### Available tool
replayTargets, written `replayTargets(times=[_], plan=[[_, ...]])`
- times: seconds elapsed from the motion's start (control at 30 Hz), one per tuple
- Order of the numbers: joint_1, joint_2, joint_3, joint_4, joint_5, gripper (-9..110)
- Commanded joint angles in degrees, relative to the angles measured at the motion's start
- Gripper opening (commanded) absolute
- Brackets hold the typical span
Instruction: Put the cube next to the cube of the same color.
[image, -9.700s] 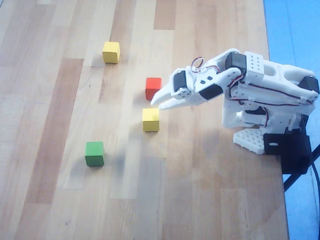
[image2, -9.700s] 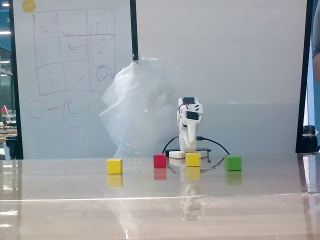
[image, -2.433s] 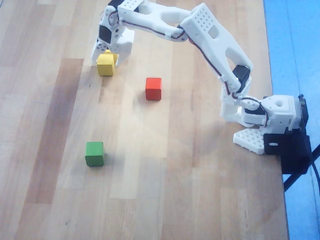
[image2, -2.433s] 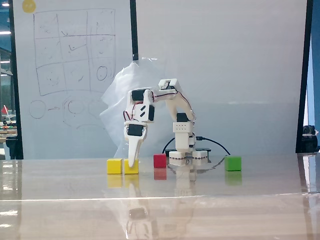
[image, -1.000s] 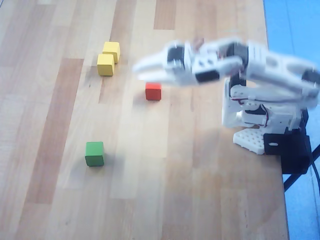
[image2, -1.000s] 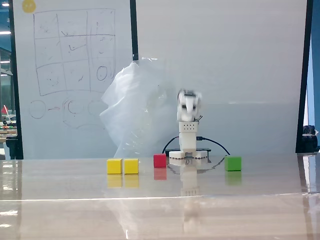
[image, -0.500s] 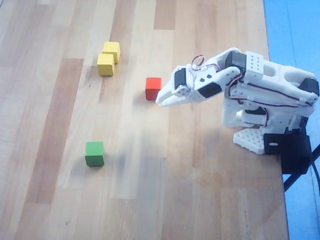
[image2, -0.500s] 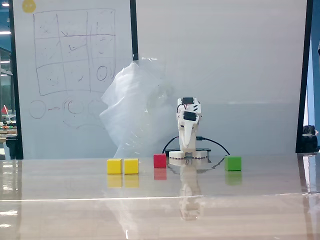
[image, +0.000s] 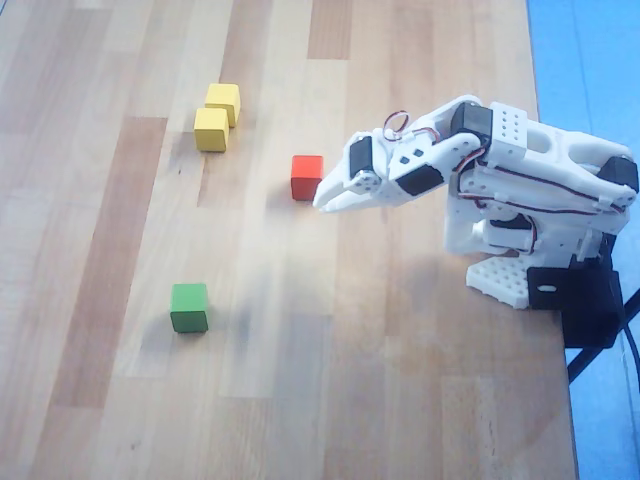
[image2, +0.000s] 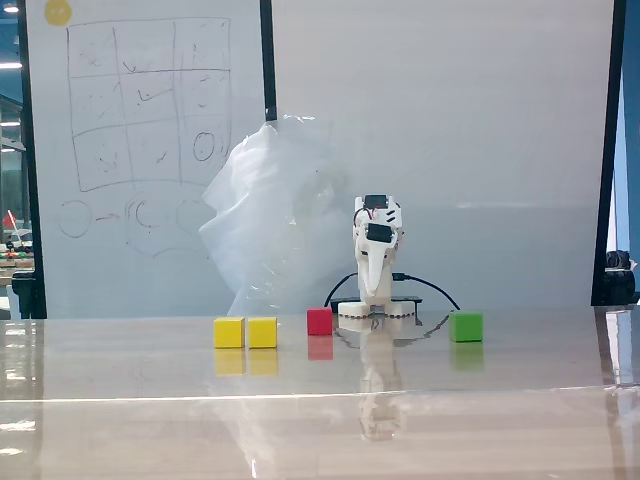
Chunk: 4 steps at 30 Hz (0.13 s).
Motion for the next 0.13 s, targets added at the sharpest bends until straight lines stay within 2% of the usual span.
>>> replayTargets(times=[0.0, 0.1], plan=[[0.4, 1.9, -1.6, 0.3, -0.3, 0], [0.4, 1.9, -1.6, 0.3, -0.3, 0]])
